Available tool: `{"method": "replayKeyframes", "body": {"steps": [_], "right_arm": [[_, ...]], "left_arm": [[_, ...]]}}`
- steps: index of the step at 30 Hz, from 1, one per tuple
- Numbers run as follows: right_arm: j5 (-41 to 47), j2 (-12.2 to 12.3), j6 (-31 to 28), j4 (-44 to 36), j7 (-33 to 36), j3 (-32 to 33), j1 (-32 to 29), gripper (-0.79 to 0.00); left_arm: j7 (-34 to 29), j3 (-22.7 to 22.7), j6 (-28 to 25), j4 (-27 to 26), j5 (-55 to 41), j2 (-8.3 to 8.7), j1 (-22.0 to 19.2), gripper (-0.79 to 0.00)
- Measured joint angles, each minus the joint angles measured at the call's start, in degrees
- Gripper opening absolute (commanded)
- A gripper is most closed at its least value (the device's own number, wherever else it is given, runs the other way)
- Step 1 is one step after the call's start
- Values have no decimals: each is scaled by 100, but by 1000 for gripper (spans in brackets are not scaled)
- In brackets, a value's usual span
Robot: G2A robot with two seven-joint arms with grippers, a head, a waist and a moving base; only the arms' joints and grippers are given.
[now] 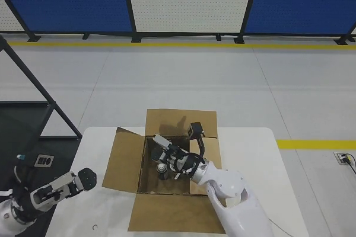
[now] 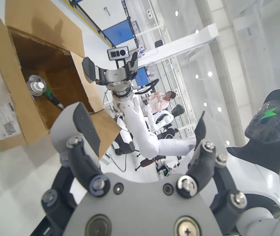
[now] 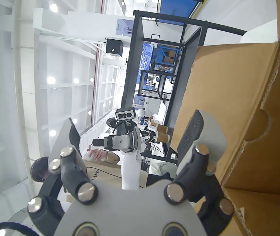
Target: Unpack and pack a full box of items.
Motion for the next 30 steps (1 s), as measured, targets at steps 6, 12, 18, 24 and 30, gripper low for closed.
{"method": "replayKeyframes", "body": {"steps": [6, 12, 18, 24, 30], "right_arm": [[-42, 201, -114, -961, 68, 761, -763, 0], [140, 356, -308, -1890, -80, 1540, -1708, 0], [267, 453, -438, -2495, -295, 2040, -2465, 0], [157, 510, -388, -2692, -735, 2265, -2839, 0], [38, 519, -182, -2683, -940, 2202, -2819, 0]], "left_arm": [[-154, 851, 453, -13, 580, 39, -820, 0], [-31, 1820, 620, -87, 963, -3, -1439, 0], [398, 2909, 779, -108, 1423, -117, -2016, 0], [769, 3631, 965, -56, 1877, -207, -2387, 0], [758, 3600, 959, -58, 1853, -205, -2376, 0]]}}
